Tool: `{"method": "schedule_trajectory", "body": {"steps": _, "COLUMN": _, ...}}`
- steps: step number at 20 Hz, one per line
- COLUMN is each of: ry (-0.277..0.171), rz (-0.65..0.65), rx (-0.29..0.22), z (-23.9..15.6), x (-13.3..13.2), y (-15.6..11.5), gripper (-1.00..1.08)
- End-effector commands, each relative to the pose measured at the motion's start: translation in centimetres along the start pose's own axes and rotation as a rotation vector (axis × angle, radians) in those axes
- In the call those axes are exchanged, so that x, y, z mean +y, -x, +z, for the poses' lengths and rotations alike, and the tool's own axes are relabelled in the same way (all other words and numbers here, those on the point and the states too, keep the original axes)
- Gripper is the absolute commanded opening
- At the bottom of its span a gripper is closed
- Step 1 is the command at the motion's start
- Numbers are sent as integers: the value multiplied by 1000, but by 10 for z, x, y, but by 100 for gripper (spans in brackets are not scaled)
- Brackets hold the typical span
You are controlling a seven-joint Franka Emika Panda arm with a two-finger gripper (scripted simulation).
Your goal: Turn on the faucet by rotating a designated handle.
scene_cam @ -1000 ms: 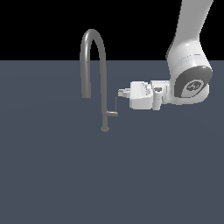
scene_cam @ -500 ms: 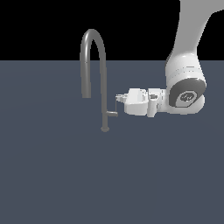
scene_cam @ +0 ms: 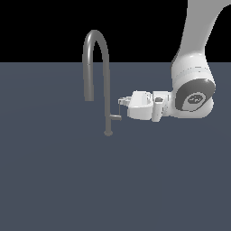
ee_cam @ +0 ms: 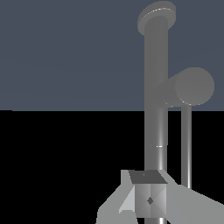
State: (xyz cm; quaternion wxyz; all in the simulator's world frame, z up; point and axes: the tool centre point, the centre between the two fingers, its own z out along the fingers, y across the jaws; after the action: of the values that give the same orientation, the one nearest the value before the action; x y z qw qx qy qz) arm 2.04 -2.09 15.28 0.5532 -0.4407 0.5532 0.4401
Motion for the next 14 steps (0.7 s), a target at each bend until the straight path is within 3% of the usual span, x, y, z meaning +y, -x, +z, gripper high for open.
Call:
{"method": "schedule_trajectory", "body": {"steps": 1, "ry": 0, "rz": 0, "rx": 0, "z": 0, "x": 7, "y": 3, "gripper": -100}}
{"method": "schedule_trajectory", "body": {"steps": 6, "ry": -3, "rz": -1, "rx": 2, "z": 0, "x": 12, "y": 4, "gripper": -100}}
{"method": "schedule_trajectory", "body": {"steps": 14, "ry": -1, "rz": 0, "rx": 0, "z": 0, "x": 41, "y": 2, "gripper": -100}}
